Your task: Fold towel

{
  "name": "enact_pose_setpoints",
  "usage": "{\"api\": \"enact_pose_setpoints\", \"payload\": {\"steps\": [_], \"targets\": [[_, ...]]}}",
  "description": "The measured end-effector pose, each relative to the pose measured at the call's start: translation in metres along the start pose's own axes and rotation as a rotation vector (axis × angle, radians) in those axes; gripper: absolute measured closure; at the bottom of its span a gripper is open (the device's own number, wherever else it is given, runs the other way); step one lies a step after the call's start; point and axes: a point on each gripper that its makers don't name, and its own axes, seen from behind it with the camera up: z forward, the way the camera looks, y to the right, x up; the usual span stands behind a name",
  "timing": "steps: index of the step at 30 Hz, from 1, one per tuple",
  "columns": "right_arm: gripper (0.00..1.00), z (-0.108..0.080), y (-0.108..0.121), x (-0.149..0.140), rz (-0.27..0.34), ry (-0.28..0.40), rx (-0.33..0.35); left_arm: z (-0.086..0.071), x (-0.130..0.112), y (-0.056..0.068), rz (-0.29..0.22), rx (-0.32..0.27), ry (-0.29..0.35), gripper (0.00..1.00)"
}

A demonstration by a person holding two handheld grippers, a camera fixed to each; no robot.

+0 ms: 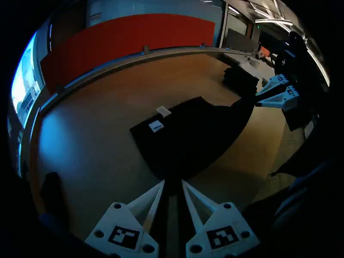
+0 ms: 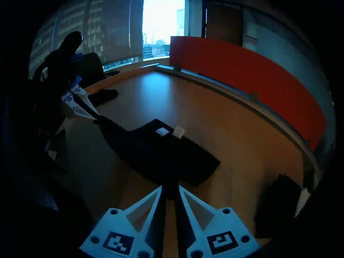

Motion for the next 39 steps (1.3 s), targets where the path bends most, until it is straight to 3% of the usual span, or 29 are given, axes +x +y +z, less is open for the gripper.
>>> {"api": "enact_pose_setpoints", "payload": {"steps": [11, 17, 32, 39], "targets": [[0.88, 0.003, 0.0, -0.004, -0.001, -0.024, 0.003, 0.002, 0.0, 0.0, -0.008, -0.008, -0.011, 0.88], [0.88, 0.011, 0.011, 0.001, 0.002, -0.021, -0.002, 0.01, 0.007, -0.007, -0.01, -0.007, -0.016, 0.88], [0.88, 0.054, 0.05, 0.004, 0.043, -0.047, -0.023, 0.057, 0.034, -0.042, 0.005, -0.02, -0.033, 0.88], [0.88, 0.067, 0.06, -0.003, 0.061, -0.069, -0.027, 0.08, 0.035, -0.048, 0.038, -0.025, -0.056, 0.88]]}}
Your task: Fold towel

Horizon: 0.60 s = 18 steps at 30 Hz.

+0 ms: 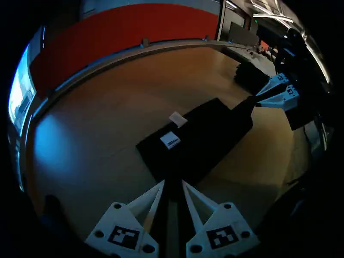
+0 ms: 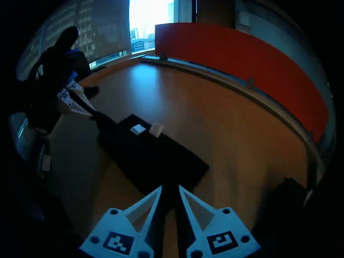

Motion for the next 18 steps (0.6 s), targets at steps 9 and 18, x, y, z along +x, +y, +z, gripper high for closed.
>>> {"api": "enact_pose_setpoints", "payload": {"steps": [9, 18], "targets": [[0.88, 0.014, 0.004, -0.012, 0.015, -0.029, 0.007, 0.021, -0.003, -0.005, 0.009, -0.004, -0.017, 0.87], [0.85, 0.034, 0.014, -0.022, 0.054, -0.054, -0.014, 0.048, -0.006, -0.022, 0.025, 0.039, -0.025, 0.77]]}}
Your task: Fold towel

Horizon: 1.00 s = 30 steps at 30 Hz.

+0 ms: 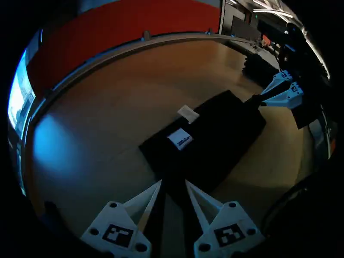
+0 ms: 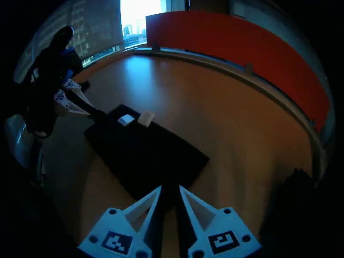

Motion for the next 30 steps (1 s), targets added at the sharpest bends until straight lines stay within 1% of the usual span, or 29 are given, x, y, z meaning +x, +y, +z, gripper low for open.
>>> {"api": "enact_pose_setpoints", "payload": {"steps": [2, 4, 8, 14, 18, 23, 28, 30], "targets": [[0.84, 0.004, 0.002, -0.001, 0.007, -0.003, -0.007, 0.006, -0.001, -0.004, 0.008, 0.015, -0.004, 0.75], [0.83, 0.008, 0.006, -0.003, 0.021, -0.01, -0.015, 0.011, -0.002, -0.006, 0.016, 0.025, -0.007, 0.72], [0.78, 0.014, 0.01, -0.004, 0.043, -0.015, -0.025, 0.017, -0.002, -0.016, 0.027, 0.059, -0.01, 0.71], [0.75, 0.018, 0.018, -0.001, 0.046, -0.015, -0.055, 0.02, 0.003, -0.028, 0.002, 0.087, 0.003, 0.65], [0.7, 0.021, 0.026, 0.003, 0.054, -0.012, -0.08, 0.021, 0.008, -0.034, -0.009, 0.103, 0.011, 0.63], [0.69, 0.024, 0.036, 0.007, 0.061, -0.011, -0.112, 0.022, 0.012, -0.043, -0.023, 0.122, 0.016, 0.59], [0.67, 0.025, 0.04, 0.01, 0.062, -0.006, -0.123, 0.021, 0.016, -0.048, -0.044, 0.129, 0.026, 0.55], [0.64, 0.025, 0.042, 0.01, 0.062, -0.005, -0.129, 0.021, 0.019, -0.051, -0.05, 0.134, 0.032, 0.55]]}}
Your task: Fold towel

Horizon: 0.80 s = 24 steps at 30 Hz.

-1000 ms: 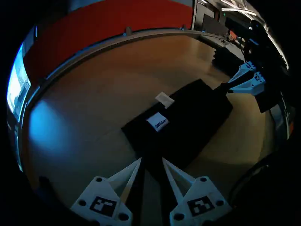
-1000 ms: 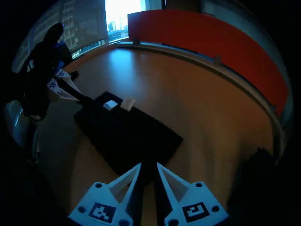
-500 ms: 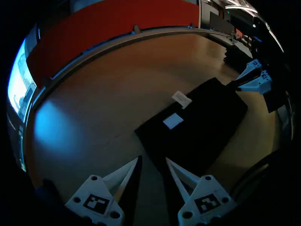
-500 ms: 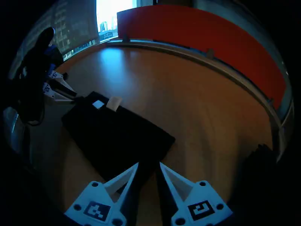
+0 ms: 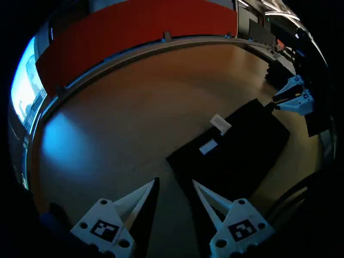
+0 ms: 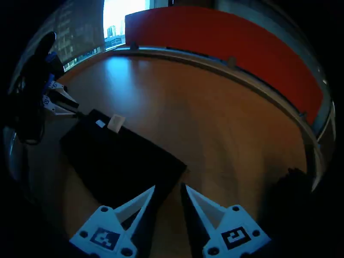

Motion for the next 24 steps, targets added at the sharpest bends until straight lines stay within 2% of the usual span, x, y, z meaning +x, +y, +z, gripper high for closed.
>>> {"api": "enact_pose_setpoints", "payload": {"steps": [6, 8, 10, 12, 14, 16, 24], "targets": [[0.62, 0.003, 0.004, -0.001, 0.005, -0.003, -0.013, -0.001, 0.005, -0.007, -0.008, 0.017, 0.007, 0.46], [0.62, 0.003, 0.005, 0.0, 0.008, -0.001, -0.017, -0.002, 0.005, -0.008, -0.011, 0.019, 0.005, 0.33], [0.57, 0.002, 0.005, 0.002, 0.011, 0.005, -0.018, -0.003, 0.005, -0.009, -0.014, 0.018, 0.006, 0.28], [0.37, 0.0, 0.006, 0.003, 0.014, 0.011, -0.022, -0.005, 0.005, -0.011, -0.017, 0.02, 0.008, 0.17], [0.25, -0.002, 0.008, 0.005, 0.015, 0.018, -0.031, -0.006, 0.005, -0.012, -0.021, 0.026, 0.011, 0.12], [0.18, -0.004, 0.008, 0.006, 0.019, 0.021, -0.031, -0.008, 0.005, -0.014, -0.026, 0.03, 0.012, 0.07], [0.16, -0.016, -0.001, 0.003, 0.038, 0.033, -0.02, -0.018, 0.002, -0.009, -0.063, 0.022, 0.019, 0.07]]}}
